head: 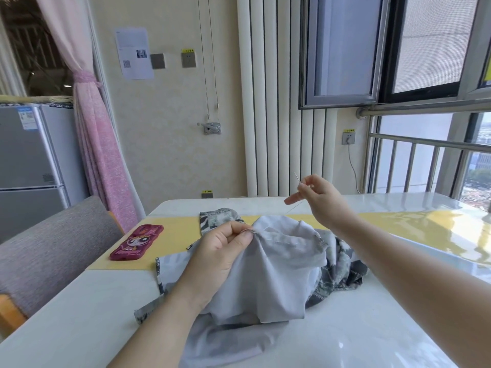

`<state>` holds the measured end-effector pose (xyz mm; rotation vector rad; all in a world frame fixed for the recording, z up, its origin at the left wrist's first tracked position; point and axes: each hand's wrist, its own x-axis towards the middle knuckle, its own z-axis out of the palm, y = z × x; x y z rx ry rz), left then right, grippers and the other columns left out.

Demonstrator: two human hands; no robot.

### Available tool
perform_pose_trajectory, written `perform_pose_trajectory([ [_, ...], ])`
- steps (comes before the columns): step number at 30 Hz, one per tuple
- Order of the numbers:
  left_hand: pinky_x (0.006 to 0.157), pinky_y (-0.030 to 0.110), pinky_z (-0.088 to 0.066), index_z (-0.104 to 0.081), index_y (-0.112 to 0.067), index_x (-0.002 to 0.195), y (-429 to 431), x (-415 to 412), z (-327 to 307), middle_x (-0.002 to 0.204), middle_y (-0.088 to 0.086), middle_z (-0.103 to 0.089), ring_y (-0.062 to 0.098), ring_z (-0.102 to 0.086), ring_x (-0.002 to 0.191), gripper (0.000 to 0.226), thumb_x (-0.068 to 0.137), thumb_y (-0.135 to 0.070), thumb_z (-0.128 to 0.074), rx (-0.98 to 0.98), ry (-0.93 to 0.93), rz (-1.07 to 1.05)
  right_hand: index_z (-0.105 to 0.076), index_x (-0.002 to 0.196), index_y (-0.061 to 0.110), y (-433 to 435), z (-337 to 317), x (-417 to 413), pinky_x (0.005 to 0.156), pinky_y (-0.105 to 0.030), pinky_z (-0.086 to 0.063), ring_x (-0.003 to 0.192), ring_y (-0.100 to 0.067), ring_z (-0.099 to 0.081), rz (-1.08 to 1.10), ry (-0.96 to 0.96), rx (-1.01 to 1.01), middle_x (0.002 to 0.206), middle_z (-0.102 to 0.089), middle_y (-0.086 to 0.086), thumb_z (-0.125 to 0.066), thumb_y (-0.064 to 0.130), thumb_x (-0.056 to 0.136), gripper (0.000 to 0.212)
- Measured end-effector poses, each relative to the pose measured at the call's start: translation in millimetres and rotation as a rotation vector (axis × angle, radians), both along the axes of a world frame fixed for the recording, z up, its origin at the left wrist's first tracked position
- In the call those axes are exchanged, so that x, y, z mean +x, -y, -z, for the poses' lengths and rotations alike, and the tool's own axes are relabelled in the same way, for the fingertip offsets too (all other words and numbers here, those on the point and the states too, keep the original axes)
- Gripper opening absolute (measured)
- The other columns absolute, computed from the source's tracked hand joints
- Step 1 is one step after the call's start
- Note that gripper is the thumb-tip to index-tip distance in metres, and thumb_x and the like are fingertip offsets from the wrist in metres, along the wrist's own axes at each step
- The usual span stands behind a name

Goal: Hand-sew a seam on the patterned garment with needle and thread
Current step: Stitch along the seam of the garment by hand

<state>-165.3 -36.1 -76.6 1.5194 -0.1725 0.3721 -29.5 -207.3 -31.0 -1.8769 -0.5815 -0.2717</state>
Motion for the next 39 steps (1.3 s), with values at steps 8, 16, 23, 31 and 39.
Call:
perform_pose_trajectory([
  [8, 0.095, 0.040, -0.042, -0.072, -0.025, 0.081, 0.0, 1.3, 0.3, 0.093, 0.008, -0.069, 0.021, -0.060, 0.093, 0.008, 0.079, -0.026, -0.064, 0.005, -0.003, -0.010, -0.047, 0.083, 0.017, 6.1, -0.8, -1.9, 0.039, -0.018, -0.029, 0.039, -0.009, -0.031, 0.045, 0.046, -0.057, 0.087, -0.073, 0.007, -0.042, 0.016, 0.098, 0.016],
  [16, 0.099, 0.045, -0.042, -0.071, -0.017, 0.082, 0.8, 7.2, -2.1, 0.090, 0.008, -0.071, 0.021, -0.061, 0.090, 0.019, 0.092, -0.010, -0.057, -0.039, 0.005, -0.117, -0.048, 0.092, 0.016, -12.0, 10.1, -61.7, 0.062, -0.036, -0.040, 0.069, -0.025, -0.059, -0.018, 0.396, -0.252, 0.074, -0.067, 0.009, -0.038, 0.027, 0.098, 0.016],
  [23, 0.086, 0.035, -0.042, -0.070, -0.022, 0.078, -4.7, 3.1, -6.3, 0.084, 0.001, -0.067, 0.016, -0.058, 0.082, 0.014, 0.090, -0.022, -0.063, 0.154, 0.009, -0.116, -0.048, 0.102, 0.011, -15.4, 33.7, -52.2, 0.050, -0.035, -0.028, 0.056, -0.034, -0.046, 0.069, 0.608, -0.366, 0.057, -0.055, -0.009, -0.027, 0.032, 0.094, 0.031],
  [31, 0.066, 0.029, -0.035, -0.068, -0.034, 0.077, -12.7, 4.9, -2.9, 0.070, -0.005, -0.058, 0.012, -0.046, 0.066, 0.009, 0.081, -0.041, -0.064, 0.458, -0.035, -0.111, -0.048, 0.105, 0.012, 3.2, 21.1, -38.8, 0.048, -0.038, -0.033, 0.048, -0.031, -0.040, -0.050, 0.647, -0.498, 0.051, -0.048, -0.006, -0.031, 0.032, 0.095, 0.029],
  [39, 0.062, 0.016, -0.036, -0.066, -0.027, 0.079, -4.3, -3.0, -1.6, 0.069, -0.010, -0.057, 0.004, -0.046, 0.063, 0.016, 0.090, -0.016, -0.062, 0.500, 0.033, -0.102, -0.045, 0.082, 0.022, 1.4, 15.4, -36.9, 0.052, -0.024, -0.034, 0.045, -0.006, -0.038, -0.157, 0.166, -0.353, 0.051, -0.050, 0.006, -0.045, 0.019, 0.098, 0.017],
])
